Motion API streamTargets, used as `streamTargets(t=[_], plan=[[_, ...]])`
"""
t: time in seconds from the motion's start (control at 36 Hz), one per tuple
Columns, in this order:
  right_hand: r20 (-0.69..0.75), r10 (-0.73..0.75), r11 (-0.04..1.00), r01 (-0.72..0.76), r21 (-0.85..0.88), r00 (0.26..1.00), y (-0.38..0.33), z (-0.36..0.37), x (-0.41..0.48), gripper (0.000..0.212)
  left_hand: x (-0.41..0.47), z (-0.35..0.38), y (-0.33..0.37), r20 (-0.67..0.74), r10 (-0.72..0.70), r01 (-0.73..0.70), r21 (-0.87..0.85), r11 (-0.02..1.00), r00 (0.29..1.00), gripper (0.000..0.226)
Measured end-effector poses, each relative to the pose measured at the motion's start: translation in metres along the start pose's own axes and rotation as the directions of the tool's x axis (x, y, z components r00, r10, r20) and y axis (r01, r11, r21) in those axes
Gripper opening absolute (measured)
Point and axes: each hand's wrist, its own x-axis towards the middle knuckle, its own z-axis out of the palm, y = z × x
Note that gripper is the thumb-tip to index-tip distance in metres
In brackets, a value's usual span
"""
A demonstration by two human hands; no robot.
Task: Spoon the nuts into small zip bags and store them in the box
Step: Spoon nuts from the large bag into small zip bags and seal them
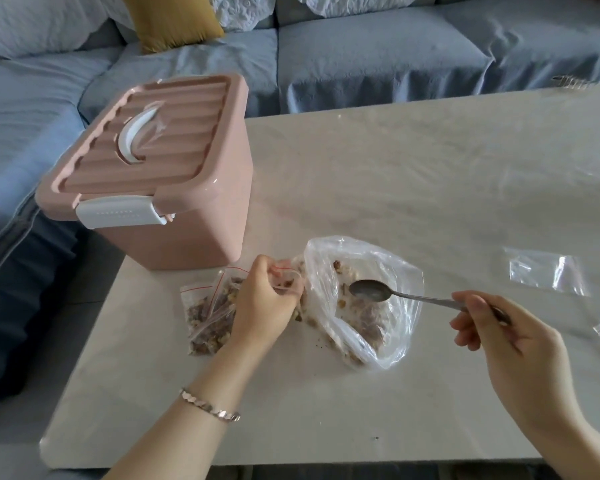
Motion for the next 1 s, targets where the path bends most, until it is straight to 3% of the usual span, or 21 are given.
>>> streamTargets(t=[0.11,0.33,0.5,0.69,0.78,0.86,0.94,1.0], plan=[[0.004,0.011,1.0,-0.011,-0.017,1.0,0.005,-0.002,0.0,0.038,-0.012,-0.011,0.008,-0.051,0.175,-0.173,0.05,0.984,0.983,0.038],[-0.009,0.042,0.999,-0.043,-0.027,0.999,0.007,-0.001,0.001,0.026,-0.016,-0.016,0.028,-0.036,0.311,-0.312,-0.034,0.949,0.95,0.042],[-0.017,0.03,0.998,-0.03,-0.046,0.999,0.007,-0.003,0.001,0.026,-0.008,-0.015,0.027,-0.001,0.221,-0.221,-0.032,0.975,0.975,0.029],[-0.035,-0.043,0.998,0.042,-0.037,0.998,0.002,-0.006,0.0,0.022,-0.009,-0.024,0.011,-0.106,0.054,-0.052,0.023,0.998,0.993,0.026],[-0.03,-0.058,0.998,0.057,-0.041,0.998,0.003,-0.007,0.0,0.027,-0.026,-0.026,0.01,-0.124,0.094,-0.096,-0.007,0.995,0.988,0.021],[-0.023,-0.047,0.998,0.046,-0.04,0.999,0.006,-0.006,0.001,0.034,-0.046,-0.017,0.013,-0.054,0.104,-0.101,0.064,0.993,0.993,0.019],[-0.001,-0.049,0.999,0.049,-0.012,0.999,0.004,-0.001,0.002,0.026,-0.056,-0.001,0.016,0.119,0.025,-0.035,0.083,0.996,0.993,0.029],[0.028,-0.039,0.999,0.039,-0.003,0.999,0.006,0.005,0.0,0.023,-0.058,0.01,0.018,0.144,0.011,-0.03,0.131,0.991,0.99,0.032]])
